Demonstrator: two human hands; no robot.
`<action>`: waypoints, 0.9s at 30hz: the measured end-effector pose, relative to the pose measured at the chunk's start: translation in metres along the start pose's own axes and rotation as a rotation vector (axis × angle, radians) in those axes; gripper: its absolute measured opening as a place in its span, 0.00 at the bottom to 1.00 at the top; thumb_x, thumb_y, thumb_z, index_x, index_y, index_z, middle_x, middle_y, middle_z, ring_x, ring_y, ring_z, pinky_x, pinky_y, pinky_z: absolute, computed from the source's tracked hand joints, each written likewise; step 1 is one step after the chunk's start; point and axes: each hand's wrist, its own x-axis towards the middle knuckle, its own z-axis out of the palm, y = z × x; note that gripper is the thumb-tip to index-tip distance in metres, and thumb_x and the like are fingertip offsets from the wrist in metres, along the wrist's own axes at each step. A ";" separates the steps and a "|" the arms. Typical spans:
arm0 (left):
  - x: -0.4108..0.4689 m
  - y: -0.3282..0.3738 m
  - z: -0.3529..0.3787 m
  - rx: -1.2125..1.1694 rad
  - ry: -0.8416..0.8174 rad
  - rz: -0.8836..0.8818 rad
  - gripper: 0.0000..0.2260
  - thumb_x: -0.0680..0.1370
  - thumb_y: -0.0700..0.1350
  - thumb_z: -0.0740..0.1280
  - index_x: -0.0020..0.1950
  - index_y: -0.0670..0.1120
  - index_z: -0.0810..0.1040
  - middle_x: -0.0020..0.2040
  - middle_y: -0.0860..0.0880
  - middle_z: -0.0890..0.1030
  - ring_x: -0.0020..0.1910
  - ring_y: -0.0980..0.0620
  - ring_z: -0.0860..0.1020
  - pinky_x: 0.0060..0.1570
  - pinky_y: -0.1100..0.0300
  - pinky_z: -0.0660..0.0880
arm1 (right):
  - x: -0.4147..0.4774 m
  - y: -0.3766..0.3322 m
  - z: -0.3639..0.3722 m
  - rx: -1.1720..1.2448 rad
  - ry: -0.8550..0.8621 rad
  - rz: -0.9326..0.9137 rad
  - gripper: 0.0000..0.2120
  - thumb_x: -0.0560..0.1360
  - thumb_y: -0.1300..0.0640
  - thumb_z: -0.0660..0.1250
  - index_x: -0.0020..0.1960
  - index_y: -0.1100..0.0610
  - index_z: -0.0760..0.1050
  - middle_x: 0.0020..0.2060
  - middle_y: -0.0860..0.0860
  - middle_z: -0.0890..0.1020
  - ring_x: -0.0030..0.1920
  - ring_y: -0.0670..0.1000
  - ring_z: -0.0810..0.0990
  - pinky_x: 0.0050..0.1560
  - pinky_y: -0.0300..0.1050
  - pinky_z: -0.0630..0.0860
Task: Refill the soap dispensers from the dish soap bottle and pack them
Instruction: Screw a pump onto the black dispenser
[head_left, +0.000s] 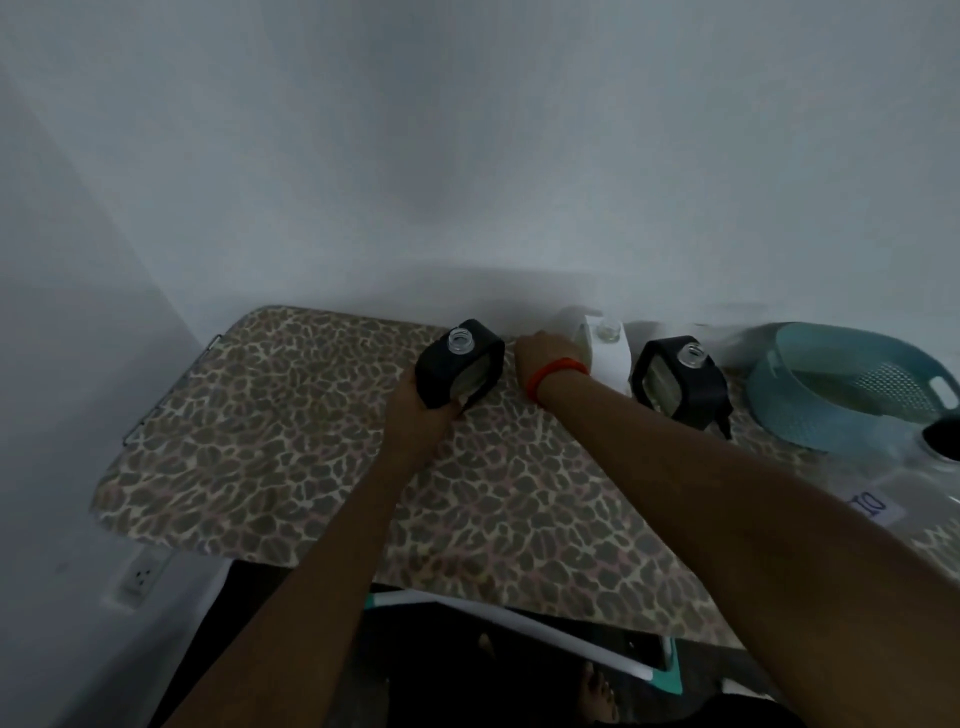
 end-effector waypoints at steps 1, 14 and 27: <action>-0.001 0.001 0.001 -0.002 0.022 -0.004 0.29 0.71 0.41 0.76 0.70 0.44 0.72 0.63 0.49 0.78 0.59 0.50 0.78 0.59 0.51 0.77 | -0.002 0.000 -0.002 0.012 0.024 -0.001 0.15 0.82 0.59 0.58 0.64 0.60 0.77 0.61 0.57 0.81 0.60 0.58 0.81 0.61 0.52 0.76; -0.039 0.046 -0.005 -0.029 -0.010 0.046 0.22 0.73 0.36 0.73 0.65 0.44 0.74 0.60 0.44 0.78 0.56 0.46 0.77 0.54 0.52 0.75 | -0.088 0.024 -0.136 1.269 0.598 -0.298 0.18 0.72 0.59 0.77 0.60 0.58 0.78 0.51 0.53 0.86 0.50 0.49 0.85 0.56 0.41 0.81; -0.174 0.171 -0.036 -0.300 -0.161 0.270 0.18 0.76 0.39 0.70 0.65 0.44 0.73 0.59 0.47 0.81 0.58 0.50 0.80 0.54 0.56 0.79 | -0.260 0.046 -0.193 1.443 0.711 -0.615 0.14 0.76 0.68 0.71 0.60 0.60 0.80 0.52 0.54 0.86 0.53 0.52 0.86 0.61 0.50 0.80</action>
